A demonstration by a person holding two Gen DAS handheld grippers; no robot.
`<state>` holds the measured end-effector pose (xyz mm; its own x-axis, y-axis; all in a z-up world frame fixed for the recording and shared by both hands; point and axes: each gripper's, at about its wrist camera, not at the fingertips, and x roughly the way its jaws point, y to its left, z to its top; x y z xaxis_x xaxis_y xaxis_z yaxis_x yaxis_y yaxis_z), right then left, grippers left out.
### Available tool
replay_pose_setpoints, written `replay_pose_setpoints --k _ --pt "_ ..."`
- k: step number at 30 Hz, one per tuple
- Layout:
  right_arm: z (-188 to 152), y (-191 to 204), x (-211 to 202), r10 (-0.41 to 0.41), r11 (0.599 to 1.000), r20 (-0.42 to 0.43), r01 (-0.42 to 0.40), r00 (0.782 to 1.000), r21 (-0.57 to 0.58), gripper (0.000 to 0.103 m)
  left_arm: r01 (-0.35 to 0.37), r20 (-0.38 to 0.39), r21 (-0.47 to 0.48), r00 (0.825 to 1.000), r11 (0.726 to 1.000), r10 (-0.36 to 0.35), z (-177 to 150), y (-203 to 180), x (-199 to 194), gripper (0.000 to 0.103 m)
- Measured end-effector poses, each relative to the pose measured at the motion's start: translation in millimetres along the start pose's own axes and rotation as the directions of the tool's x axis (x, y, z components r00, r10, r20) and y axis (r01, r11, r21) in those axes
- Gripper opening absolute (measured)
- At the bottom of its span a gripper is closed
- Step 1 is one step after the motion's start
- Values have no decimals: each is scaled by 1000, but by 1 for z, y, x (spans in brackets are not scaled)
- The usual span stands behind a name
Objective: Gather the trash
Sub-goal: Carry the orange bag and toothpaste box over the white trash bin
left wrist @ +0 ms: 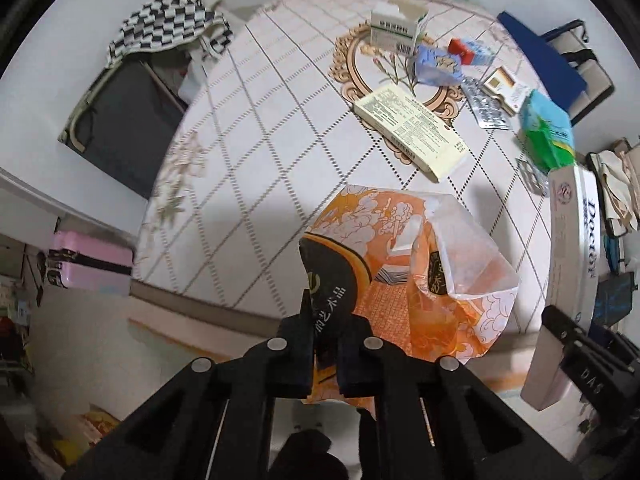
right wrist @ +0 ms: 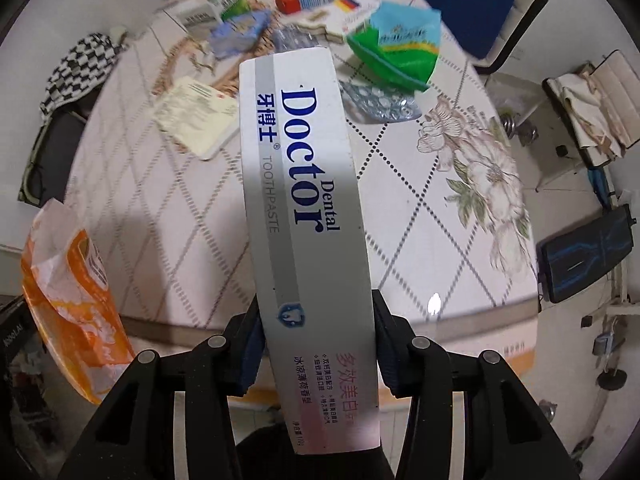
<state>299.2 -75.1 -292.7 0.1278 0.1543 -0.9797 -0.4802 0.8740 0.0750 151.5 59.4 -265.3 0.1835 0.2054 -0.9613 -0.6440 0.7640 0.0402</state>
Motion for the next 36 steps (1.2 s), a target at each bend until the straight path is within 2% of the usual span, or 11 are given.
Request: replay_pose_setpoints --k 5,10,14,18,23,26,32,36 --pt "-53 16 -54 -5 1000 76 5 997 5 49 24 64 27 998 999 -26 -43 32 -25 5" --pt "-121 40 -82 20 999 76 -23 997 32 49 22 84 80 996 997 -28 -91 59 -41 5" --pt "-178 52 -81 25 998 24 -27 999 50 50 30 32 107 999 994 -33 -123 71 -31 5" --pt "-232 58 -61 30 998 -78 -26 997 51 50 47 -61 119 997 992 -40 -155 76 2 5" --pt "-285 55 -3 31 998 -218 -17 975 63 50 61 -167 121 985 991 -40 -187 71 64 5" --pt "-307 49 47 40 997 -288 -18 957 78 50 68 -244 97 969 993 -43 -205 69 125 5" --pt "-334 29 193 96 989 -405 -42 909 140 50 64 -389 20 920 998 -51 -237 68 281 5" --pt "-340 19 281 151 981 -461 -76 875 178 50 65 -447 -9 892 998 -62 -247 65 364 6"
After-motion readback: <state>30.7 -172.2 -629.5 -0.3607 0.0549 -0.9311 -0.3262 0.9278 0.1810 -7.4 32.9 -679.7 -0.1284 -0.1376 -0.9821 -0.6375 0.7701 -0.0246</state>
